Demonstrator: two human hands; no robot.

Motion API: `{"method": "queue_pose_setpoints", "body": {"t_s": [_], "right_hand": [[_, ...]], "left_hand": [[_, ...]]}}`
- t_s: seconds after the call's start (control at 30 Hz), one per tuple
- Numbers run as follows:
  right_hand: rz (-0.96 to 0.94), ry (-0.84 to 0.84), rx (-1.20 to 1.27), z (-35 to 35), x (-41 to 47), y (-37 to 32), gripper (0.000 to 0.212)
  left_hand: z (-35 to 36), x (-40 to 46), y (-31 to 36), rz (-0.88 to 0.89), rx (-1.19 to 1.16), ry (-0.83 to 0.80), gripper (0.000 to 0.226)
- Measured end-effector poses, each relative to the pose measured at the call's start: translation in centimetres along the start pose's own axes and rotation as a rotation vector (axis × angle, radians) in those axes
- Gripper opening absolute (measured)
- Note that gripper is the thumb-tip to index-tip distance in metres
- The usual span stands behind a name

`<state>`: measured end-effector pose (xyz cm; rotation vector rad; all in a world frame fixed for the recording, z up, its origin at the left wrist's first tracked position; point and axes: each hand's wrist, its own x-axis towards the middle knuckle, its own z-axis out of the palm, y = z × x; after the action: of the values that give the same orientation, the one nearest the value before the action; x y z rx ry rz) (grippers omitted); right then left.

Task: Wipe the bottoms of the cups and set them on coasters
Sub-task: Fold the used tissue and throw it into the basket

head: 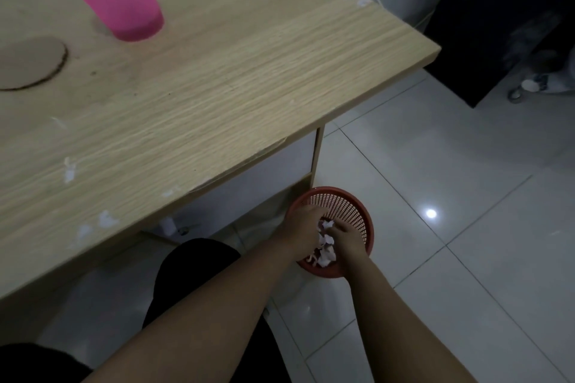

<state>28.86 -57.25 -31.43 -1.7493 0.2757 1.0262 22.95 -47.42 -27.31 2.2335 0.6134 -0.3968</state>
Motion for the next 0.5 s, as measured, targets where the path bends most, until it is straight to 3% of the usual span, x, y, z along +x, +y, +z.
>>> {"method": "queue_pose_setpoints", "body": {"t_s": [0.23, 0.5], "right_hand": [[-0.431, 0.007, -0.519, -1.2, -5.1, -3.9, 0.036], [-0.681, 0.029, -0.706, -2.2, -13.0, -7.9, 0.038]], "left_hand": [[-2.7, -2.6, 1.8, 0.111, 0.064, 0.066, 0.054], [-7.9, -9.2, 3.7, 0.234, 0.147, 0.132, 0.064]]}}
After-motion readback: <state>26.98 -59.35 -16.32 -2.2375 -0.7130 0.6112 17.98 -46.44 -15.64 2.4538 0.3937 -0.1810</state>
